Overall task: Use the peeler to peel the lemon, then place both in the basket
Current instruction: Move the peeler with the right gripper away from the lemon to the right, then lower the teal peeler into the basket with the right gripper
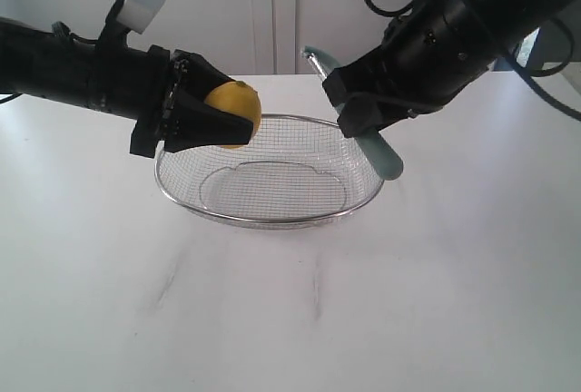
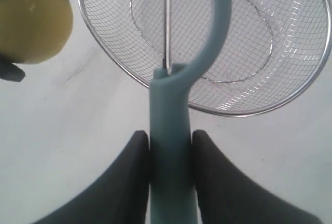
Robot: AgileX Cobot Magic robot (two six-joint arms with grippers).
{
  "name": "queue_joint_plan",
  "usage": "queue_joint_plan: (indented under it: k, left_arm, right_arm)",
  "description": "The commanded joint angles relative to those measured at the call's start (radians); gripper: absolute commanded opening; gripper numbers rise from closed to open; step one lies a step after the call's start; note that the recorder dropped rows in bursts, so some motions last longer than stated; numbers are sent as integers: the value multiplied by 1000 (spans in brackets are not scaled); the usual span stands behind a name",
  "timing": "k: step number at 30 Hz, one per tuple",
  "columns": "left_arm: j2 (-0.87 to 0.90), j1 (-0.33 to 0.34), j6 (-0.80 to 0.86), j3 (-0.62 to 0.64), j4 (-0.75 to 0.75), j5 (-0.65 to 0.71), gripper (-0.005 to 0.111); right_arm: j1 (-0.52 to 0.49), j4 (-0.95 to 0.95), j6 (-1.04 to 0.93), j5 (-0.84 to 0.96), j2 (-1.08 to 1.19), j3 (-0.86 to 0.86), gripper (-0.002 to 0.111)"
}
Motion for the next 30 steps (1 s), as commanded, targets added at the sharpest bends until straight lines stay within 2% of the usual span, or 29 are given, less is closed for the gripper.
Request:
queue_joint_plan:
  k: [1, 8, 11, 15, 22, 30]
  left_arm:
    - [-15, 1, -2, 4, -28, 99, 0]
    - [-15, 1, -2, 4, -28, 99, 0]
    - [-15, 1, -2, 4, -28, 99, 0]
    - [-15, 1, -2, 4, -28, 99, 0]
    - [-15, 1, -2, 4, -28, 99, 0]
    - [-15, 1, -2, 4, -28, 99, 0]
  right_arm:
    - [-4, -35, -9, 41, 37, -55, 0]
    - [-4, -178, -9, 129, 174, -203, 0]
    - [-4, -198, -77, 127, 235, -243, 0]
    - [-4, -198, -174, 99, 304, -270, 0]
    - [-4, -198, -203, -23, 396, -270, 0]
    - [-4, -198, -254, -29, 445, -320, 0]
